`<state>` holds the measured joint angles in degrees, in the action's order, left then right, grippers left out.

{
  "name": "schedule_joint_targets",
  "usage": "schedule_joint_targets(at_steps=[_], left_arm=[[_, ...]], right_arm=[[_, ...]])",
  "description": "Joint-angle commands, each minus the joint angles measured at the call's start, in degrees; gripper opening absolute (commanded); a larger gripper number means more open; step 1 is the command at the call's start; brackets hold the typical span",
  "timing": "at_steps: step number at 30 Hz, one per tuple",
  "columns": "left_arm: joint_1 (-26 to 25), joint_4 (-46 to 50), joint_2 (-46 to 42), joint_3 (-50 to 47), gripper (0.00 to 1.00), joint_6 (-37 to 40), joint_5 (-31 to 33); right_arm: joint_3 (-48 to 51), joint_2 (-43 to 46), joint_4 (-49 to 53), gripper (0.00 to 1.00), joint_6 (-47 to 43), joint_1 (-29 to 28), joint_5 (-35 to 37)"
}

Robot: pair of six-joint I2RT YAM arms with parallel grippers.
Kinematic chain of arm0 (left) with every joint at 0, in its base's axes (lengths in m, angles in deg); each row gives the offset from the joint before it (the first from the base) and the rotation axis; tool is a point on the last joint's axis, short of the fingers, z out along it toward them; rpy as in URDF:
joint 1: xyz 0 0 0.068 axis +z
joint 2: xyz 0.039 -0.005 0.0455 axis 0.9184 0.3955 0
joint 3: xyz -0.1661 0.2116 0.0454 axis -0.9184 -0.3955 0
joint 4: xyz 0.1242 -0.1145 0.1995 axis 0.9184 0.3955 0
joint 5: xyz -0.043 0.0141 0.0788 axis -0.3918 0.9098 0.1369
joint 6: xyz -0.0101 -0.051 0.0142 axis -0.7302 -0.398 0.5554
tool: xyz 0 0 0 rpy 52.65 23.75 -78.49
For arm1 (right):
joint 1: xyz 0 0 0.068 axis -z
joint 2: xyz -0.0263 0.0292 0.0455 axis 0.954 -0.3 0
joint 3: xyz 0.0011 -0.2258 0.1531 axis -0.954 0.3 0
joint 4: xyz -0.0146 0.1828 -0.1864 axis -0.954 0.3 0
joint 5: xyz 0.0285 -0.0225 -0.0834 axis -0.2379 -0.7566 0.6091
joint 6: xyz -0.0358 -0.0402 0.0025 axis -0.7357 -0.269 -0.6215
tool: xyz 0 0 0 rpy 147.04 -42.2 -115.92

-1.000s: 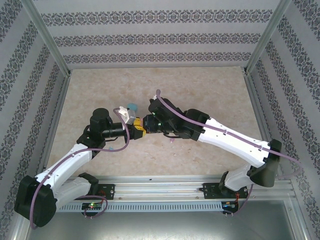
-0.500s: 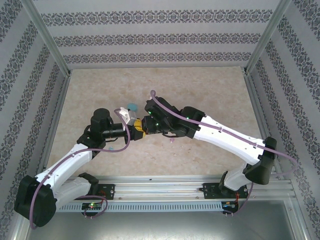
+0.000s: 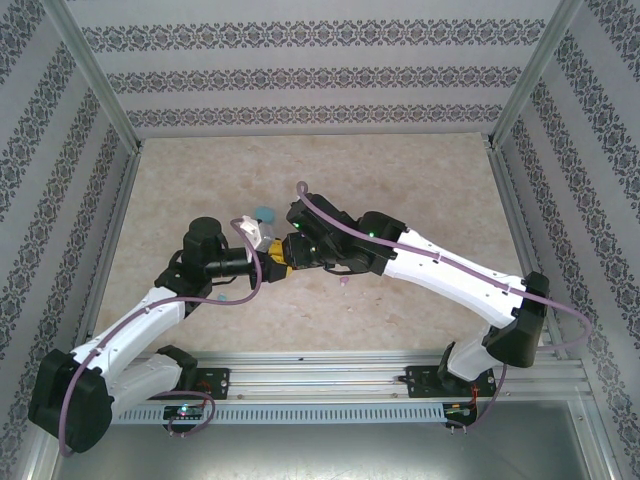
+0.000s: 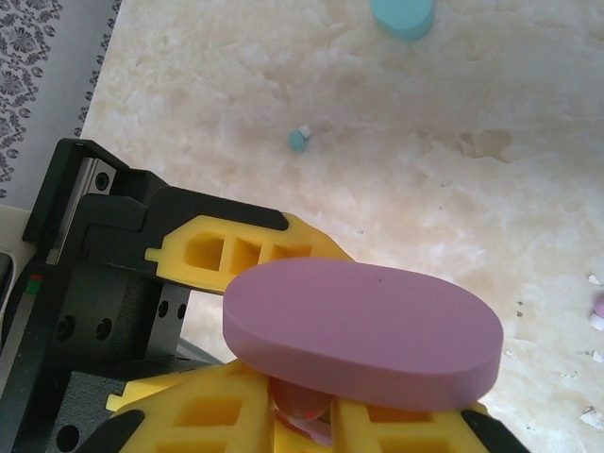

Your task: Insert the wireless bluetooth earbuds into the charging case

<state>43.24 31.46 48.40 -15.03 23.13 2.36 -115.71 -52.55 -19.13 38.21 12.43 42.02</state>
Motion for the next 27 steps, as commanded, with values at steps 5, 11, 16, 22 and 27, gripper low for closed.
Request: schedule_joint_targets(at_steps=[5,11,16,22,27], left_arm=[[-1.10,-2.00,-0.30,1.86,0.09,1.44,-0.92],[-1.22,-1.81,-0.30,1.77,0.09,1.47,-0.61],[-1.27,-1.57,-0.32,1.77,0.10,1.63,-0.40],[-1.27,-1.46,-0.30,1.75,0.10,0.57,0.14],[-1.24,-1.50,0.22,2.08,0.11,-1.29,0.92]], right_arm=[[-0.42,-1.05,2.13,0.29,-0.97,0.90,-0.98],[-0.41,-0.93,1.97,0.33,-0.73,1.19,-1.27],[-0.25,0.31,1.80,0.38,-0.35,1.75,-1.26],[2.28,4.93,-0.78,0.39,0.23,3.06,-1.59],[6.01,9.94,-2.82,0.40,1.54,3.47,-1.59]])
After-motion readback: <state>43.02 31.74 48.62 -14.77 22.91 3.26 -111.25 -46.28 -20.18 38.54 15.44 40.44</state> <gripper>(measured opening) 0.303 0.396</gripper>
